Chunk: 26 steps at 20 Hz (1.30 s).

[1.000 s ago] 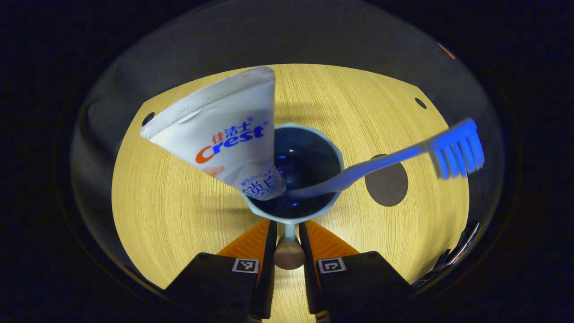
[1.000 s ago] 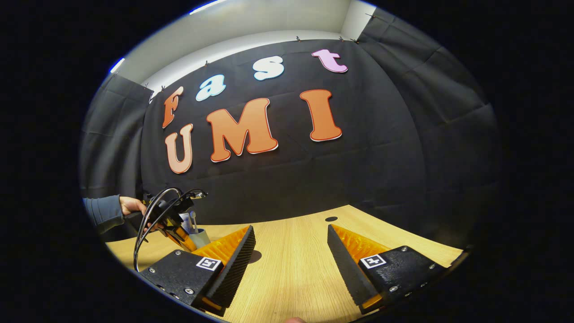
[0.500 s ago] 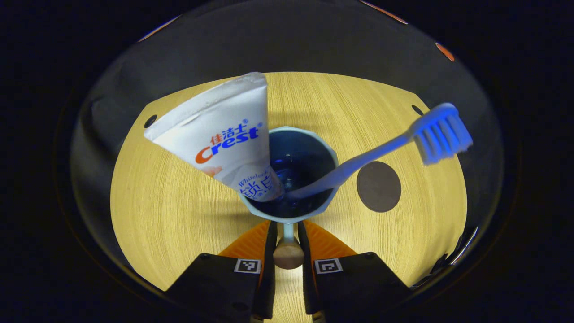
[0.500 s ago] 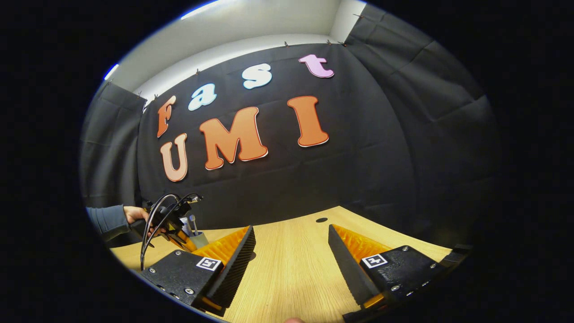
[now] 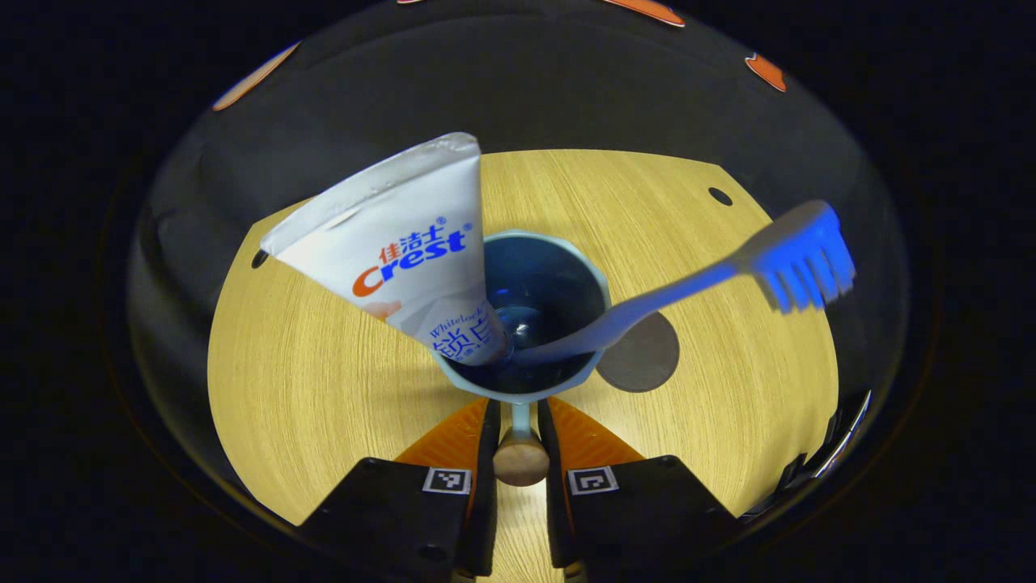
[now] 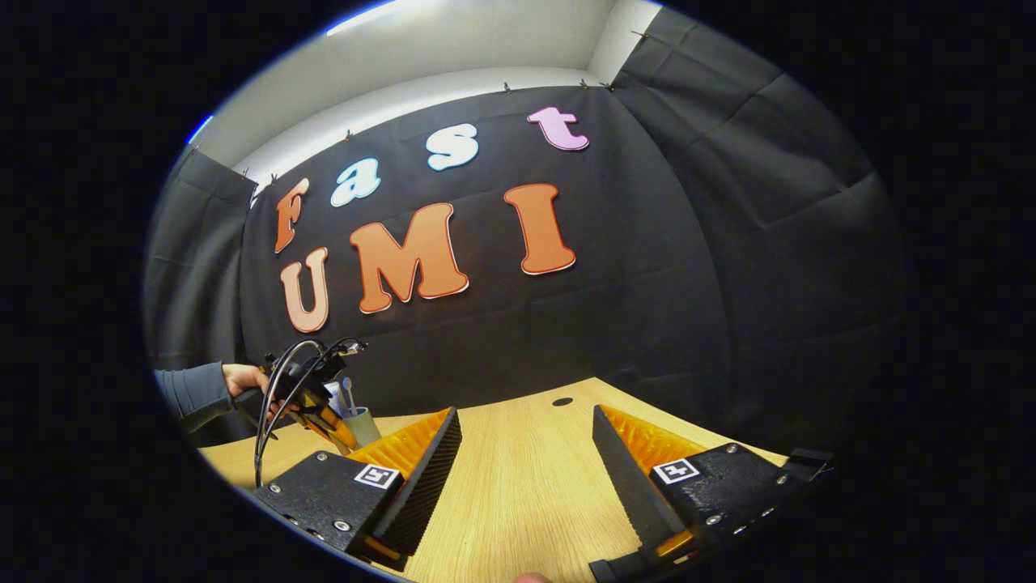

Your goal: Put the toothbrush and toothpaste on the desktop into the cup, then pick up the cup and place it on the coaster on the desktop.

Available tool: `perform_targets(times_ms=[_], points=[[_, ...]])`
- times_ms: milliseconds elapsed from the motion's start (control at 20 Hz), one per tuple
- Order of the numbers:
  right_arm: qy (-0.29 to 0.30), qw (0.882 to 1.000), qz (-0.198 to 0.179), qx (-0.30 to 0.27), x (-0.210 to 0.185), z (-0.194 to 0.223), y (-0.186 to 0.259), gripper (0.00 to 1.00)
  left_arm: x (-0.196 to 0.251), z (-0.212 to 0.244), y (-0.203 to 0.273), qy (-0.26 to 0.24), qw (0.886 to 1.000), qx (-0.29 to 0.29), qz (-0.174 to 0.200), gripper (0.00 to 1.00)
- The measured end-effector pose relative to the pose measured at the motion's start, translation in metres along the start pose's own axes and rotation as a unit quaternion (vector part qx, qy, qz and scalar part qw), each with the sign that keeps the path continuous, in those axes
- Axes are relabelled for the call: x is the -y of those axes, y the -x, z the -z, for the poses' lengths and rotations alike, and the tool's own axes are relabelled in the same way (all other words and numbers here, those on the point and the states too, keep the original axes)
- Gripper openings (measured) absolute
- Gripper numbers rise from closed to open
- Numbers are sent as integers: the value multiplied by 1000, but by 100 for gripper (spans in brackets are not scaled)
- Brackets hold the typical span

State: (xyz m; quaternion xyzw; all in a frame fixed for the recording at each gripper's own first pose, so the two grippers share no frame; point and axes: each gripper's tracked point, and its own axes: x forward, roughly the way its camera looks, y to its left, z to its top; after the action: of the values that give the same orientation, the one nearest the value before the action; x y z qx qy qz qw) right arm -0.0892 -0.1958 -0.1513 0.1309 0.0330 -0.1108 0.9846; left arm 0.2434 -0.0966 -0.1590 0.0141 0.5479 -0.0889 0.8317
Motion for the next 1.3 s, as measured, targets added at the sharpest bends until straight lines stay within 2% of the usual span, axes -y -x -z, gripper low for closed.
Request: perform_targets(times_ms=[250, 350, 600, 850, 950, 1000, 1150, 1300], points=[[7, 1000, 19, -2, 17, -1, 15, 98, 18, -49, 27, -19, 1000, -1, 13, 29], [8, 1000, 28, -6, 30, 5, 10, 98, 18, -55, 16, -27, 999, -3, 18, 29], [15, 999, 40, -14, 42, 9, 19, 98, 47, -119, 13, -51, 998, -10, 24, 30], [12, 999, 48, -19, 53, 18, 25, 98, 53, -171, 11, -71, 997, -23, 37, 29], [6, 999, 44, -23, 50, 22, 24, 98, 70, -171, 1, -82, 996, -24, 36, 29], [7, 999, 43, -24, 49, 23, 23, 98, 72, -149, -1, -86, 995, -23, 36, 30], [9, 999, 41, -26, 46, 26, 20, 100, 71, -160, 3, -94, 995, -24, 39, 30], [7, 999, 38, -32, 35, 18, 24, 98, 74, -160, -2, -99, 994, -30, 43, 30]])
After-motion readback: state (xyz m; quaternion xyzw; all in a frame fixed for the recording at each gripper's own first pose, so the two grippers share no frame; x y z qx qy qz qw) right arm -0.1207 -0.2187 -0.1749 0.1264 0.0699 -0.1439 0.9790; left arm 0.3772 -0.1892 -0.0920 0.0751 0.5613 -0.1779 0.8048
